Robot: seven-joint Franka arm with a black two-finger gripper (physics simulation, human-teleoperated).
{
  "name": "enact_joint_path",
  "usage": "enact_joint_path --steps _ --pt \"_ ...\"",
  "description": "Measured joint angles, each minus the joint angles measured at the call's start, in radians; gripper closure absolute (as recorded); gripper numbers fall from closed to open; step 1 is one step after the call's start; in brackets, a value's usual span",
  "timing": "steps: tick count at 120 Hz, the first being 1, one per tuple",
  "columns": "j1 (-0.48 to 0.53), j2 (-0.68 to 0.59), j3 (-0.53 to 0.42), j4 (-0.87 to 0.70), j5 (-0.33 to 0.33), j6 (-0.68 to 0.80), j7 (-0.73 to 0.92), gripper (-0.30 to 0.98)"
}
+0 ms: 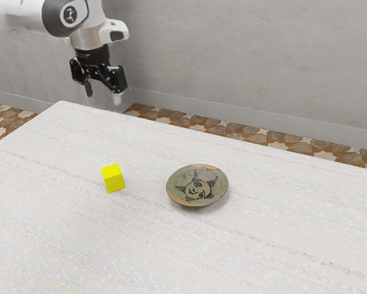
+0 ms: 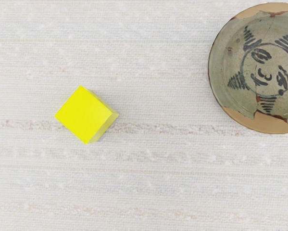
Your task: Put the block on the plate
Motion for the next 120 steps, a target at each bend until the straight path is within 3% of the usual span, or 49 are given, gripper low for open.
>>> enact_joint_path --steps 22,36,63,120 --pt "-0.010 0.016 0.021 0.003 0.014 -0.037 -0.001 0.00" --pt "0.069 0.105 0.042 0.000 0.002 -0.013 -0.057 0.00" --pt "0.162 0.309 0.060 -0.009 -0.075 0.138 -0.247 0.00" --pt "0.159 0.416 0.060 -0.162 -0.155 0.473 -0.729 0.00"
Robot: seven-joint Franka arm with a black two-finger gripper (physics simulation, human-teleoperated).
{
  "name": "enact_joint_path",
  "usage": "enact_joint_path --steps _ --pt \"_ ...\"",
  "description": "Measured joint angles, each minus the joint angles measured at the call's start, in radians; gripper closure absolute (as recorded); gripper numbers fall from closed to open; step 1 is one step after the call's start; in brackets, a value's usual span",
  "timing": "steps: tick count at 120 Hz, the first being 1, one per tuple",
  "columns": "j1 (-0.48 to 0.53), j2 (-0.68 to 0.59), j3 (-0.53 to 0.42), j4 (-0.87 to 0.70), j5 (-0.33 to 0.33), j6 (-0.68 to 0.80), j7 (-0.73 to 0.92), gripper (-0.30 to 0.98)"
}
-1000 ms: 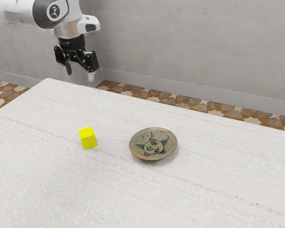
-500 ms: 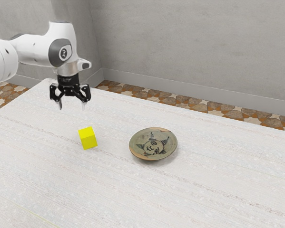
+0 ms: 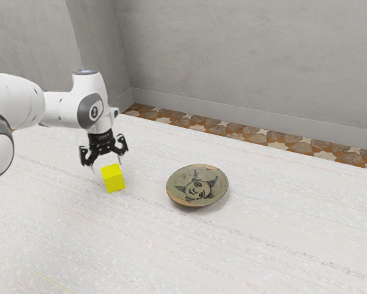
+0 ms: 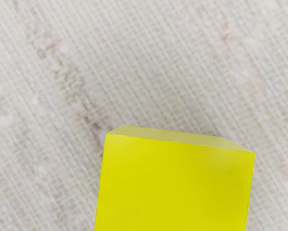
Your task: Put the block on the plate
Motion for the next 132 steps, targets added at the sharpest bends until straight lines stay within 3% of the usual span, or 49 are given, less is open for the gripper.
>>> enact_joint_path --steps 29,68,132 --pt "-0.006 0.013 -0.001 -0.016 0.027 0.051 -0.108 0.00" --pt "-0.014 0.044 -0.003 -0.018 0.077 0.123 -0.133 0.00" --pt "-0.012 0.077 -0.007 -0.035 0.061 0.184 -0.117 0.00"
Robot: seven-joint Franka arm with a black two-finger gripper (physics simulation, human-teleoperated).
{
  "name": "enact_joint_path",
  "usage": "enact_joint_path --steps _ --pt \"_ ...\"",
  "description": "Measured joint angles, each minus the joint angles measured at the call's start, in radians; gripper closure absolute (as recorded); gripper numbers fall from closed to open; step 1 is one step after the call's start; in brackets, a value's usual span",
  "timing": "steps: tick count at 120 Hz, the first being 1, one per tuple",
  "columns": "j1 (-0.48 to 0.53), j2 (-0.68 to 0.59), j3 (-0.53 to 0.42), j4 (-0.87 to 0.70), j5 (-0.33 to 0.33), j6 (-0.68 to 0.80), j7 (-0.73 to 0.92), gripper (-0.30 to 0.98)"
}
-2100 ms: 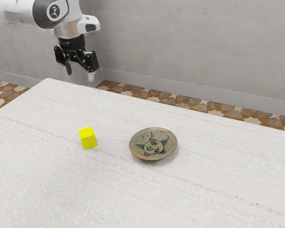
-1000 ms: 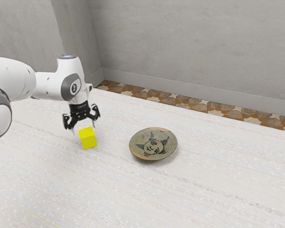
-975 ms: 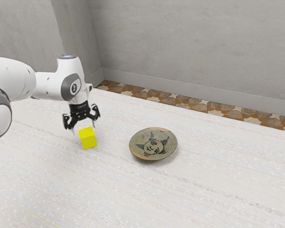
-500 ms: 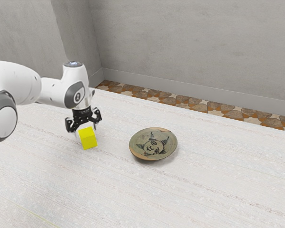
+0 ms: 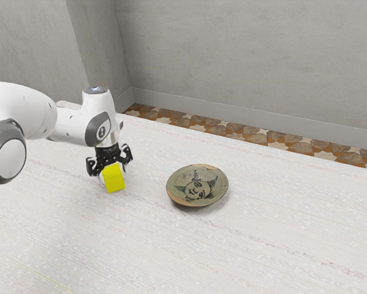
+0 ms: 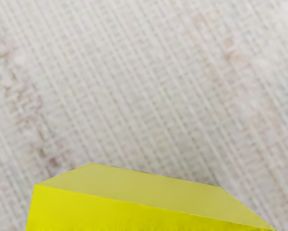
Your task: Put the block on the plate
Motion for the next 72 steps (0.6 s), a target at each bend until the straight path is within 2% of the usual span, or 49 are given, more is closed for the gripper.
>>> enact_joint_path --steps 10,37,72 --pt "0.000 -0.001 0.000 -0.001 -0.003 0.003 0.006 0.02" --pt "0.000 -0.003 -0.001 -0.001 -0.006 0.006 0.019 0.21" --pt "0.000 -0.015 -0.001 0.000 -0.006 0.002 0.026 0.27"
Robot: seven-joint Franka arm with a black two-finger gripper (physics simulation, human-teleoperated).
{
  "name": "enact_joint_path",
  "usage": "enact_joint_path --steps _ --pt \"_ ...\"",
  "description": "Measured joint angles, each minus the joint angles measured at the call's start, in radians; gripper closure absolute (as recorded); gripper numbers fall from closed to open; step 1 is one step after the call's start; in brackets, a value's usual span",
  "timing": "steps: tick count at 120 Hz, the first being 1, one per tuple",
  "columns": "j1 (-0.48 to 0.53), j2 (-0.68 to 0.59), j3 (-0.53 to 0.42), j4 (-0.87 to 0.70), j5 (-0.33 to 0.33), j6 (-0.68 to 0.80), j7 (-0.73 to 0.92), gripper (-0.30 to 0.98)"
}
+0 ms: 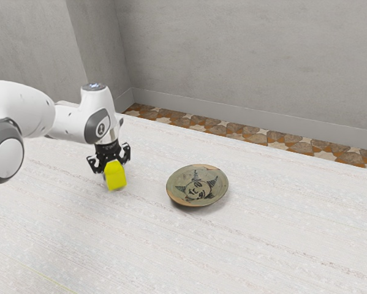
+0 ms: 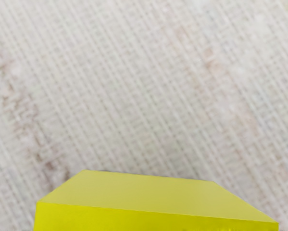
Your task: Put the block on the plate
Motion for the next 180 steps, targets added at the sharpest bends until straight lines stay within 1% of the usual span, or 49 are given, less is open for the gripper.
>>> enact_joint_path --steps 9,16,27,36,44,53,62,72,94,118,136,147,158,171,180 --pt "-0.006 -0.019 0.000 0.002 0.000 -0.003 0.002 0.28" --pt "-0.034 -0.049 0.000 0.006 0.001 -0.007 0.003 0.29" --pt "-0.118 -0.091 -0.001 0.020 0.001 -0.015 0.004 0.32" --pt "-0.187 -0.099 -0.007 0.045 0.002 -0.021 0.004 0.34" --pt "-0.222 -0.061 -0.024 0.107 0.003 -0.030 0.003 0.35" --pt "-0.249 0.044 -0.043 0.241 0.000 -0.051 0.002 0.36" --pt "-0.272 0.112 -0.057 0.315 -0.011 -0.070 0.001 0.36" --pt "-0.286 0.132 -0.064 0.330 -0.022 -0.084 0.001 0.36" --pt "-0.295 0.124 -0.067 0.303 -0.038 -0.102 0.000 0.36" --pt "-0.297 0.112 -0.067 0.293 -0.051 -0.113 0.005 0.17" --pt "-0.297 0.089 -0.066 0.292 -0.054 -0.129 0.009 0.08" --pt "-0.301 0.059 -0.064 0.292 -0.052 -0.146 0.011 0.05" --pt "-0.301 -0.016 -0.061 0.292 -0.039 -0.201 0.013 0.04" --pt "-0.299 -0.154 -0.062 0.290 -0.006 -0.326 0.033 0.02" --pt "-0.295 -0.255 -0.064 0.289 0.034 -0.440 0.078 0.01"
